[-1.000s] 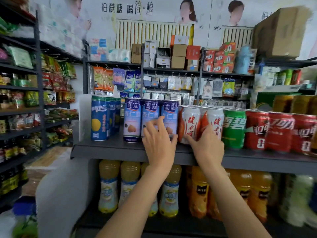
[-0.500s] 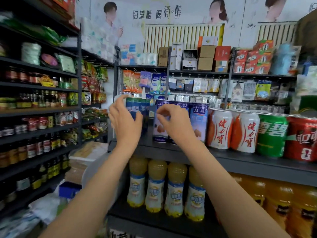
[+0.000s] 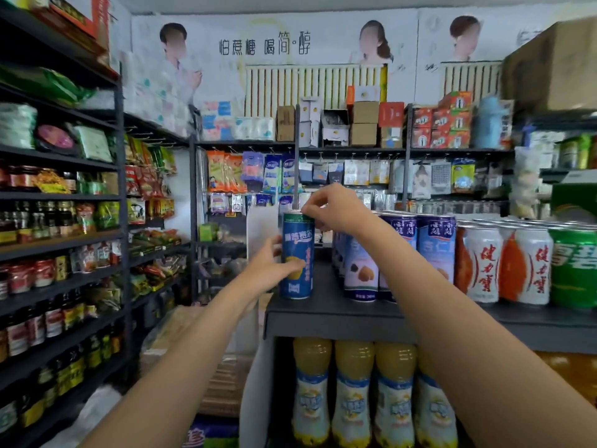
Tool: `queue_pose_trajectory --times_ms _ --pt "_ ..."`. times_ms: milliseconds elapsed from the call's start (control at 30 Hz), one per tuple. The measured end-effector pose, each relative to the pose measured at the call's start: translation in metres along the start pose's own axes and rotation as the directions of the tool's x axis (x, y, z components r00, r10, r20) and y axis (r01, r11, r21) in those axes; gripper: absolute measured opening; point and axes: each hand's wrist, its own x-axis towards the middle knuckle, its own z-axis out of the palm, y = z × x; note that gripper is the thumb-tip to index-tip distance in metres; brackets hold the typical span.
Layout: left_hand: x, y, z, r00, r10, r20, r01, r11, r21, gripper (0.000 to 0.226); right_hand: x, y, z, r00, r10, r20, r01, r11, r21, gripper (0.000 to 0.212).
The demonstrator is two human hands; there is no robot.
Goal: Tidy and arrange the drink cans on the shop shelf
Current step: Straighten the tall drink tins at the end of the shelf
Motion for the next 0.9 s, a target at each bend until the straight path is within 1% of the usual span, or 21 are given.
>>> queue_pose_trajectory --times_ms 100,200,267,333,433,567,667,733,767,800,833,900 --pt "0.002 -0.008 0.002 0.997 0.054 0.054 -0.058 0.994 0.090 0.070 0.002 0.001 0.000 1.000 -0.001 0.031 0.001 1.000 0.000 0.018" --pt "0.002 -0.013 0.001 0.996 0.065 0.066 -0.070 0.994 0.088 0.074 0.003 -0.001 0.000 0.998 -0.010 0.059 0.013 0.999 -0.045 0.026" --pt "0.002 -0.013 -0.001 0.994 0.068 0.081 -0.076 0.993 0.096 0.075 0.002 -0.004 0.001 0.998 -0.002 0.061 0.004 0.999 -0.040 0.029" --pt "0.003 -0.013 -0.002 0.992 0.078 0.103 -0.089 0.991 0.103 0.074 0.002 -0.006 0.003 0.996 0.030 0.090 -0.030 1.000 -0.002 0.025" --pt "0.003 -0.013 -0.003 0.991 0.086 0.104 -0.098 0.988 0.120 0.073 -0.001 -0.006 0.005 0.991 0.045 0.123 -0.043 0.999 -0.021 0.019" --pt "0.003 -0.015 -0.001 0.993 0.084 0.083 -0.094 0.988 0.124 0.072 -0.003 -0.009 0.003 0.990 0.072 0.123 -0.068 0.997 -0.036 0.028" --pt "0.004 -0.016 0.000 0.994 0.075 0.084 -0.085 0.988 0.127 0.072 -0.003 -0.010 0.004 0.982 0.083 0.170 -0.072 0.995 -0.068 0.037" --pt "0.005 -0.015 0.000 0.995 0.063 0.082 -0.074 0.988 0.135 0.073 -0.003 -0.010 0.005 0.977 0.078 0.198 -0.061 0.994 -0.088 0.039" --pt "0.005 -0.015 0.000 0.996 0.062 0.068 -0.072 0.987 0.143 0.074 -0.003 -0.011 0.005 0.979 0.067 0.192 -0.045 0.992 -0.117 0.038" --pt "0.004 -0.013 0.001 0.996 0.076 0.037 -0.081 0.982 0.169 0.076 -0.004 -0.010 0.004 0.987 0.045 0.157 -0.019 0.986 -0.163 0.036" --pt "0.003 -0.011 0.002 0.993 0.114 -0.015 -0.108 0.970 0.220 0.077 -0.007 -0.010 0.000 0.996 0.004 0.087 0.015 0.977 -0.213 0.033" --pt "-0.001 -0.003 0.005 0.956 0.269 -0.121 -0.210 0.909 0.360 0.078 -0.017 -0.006 -0.009 0.993 -0.080 -0.085 0.051 0.954 -0.296 0.026"
